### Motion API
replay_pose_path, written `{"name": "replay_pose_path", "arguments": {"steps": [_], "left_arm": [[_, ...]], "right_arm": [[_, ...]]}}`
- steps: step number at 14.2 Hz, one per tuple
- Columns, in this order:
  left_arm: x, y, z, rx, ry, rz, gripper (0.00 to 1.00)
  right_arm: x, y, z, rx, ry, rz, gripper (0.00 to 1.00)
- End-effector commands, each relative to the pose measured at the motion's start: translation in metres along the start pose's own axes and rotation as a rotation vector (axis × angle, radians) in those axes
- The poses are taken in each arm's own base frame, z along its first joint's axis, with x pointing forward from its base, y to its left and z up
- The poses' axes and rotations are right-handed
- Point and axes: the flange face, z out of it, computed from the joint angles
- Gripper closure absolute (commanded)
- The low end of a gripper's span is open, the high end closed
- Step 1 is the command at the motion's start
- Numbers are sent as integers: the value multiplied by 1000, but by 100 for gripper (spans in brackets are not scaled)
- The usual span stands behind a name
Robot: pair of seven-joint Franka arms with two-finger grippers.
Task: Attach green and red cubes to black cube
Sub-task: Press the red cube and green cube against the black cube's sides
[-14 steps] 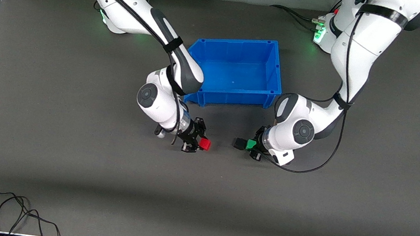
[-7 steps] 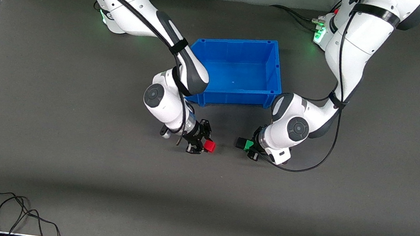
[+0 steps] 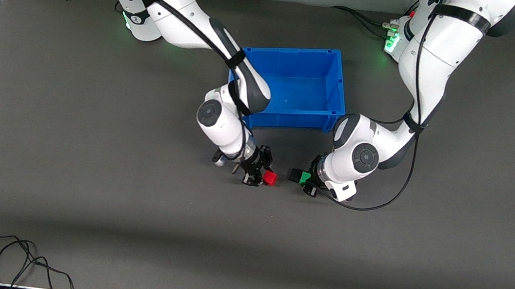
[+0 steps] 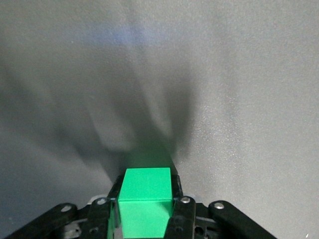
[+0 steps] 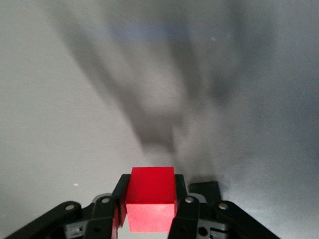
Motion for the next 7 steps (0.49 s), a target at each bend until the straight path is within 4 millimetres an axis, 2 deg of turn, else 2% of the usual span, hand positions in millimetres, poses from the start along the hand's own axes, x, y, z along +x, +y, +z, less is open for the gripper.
{"name": "replay_pose_path", "arguments": {"steps": [1, 4, 7], "left_arm": [[1, 1, 19, -10, 9, -16, 100], [0, 1, 20, -10, 9, -15, 100], [0, 1, 20, -10, 9, -15, 100]], "right_arm": [[-6, 8, 11, 19, -15, 18, 69], [-6, 28, 25, 3, 6, -17, 69], [-4, 32, 33, 2, 18, -35, 69]]}}
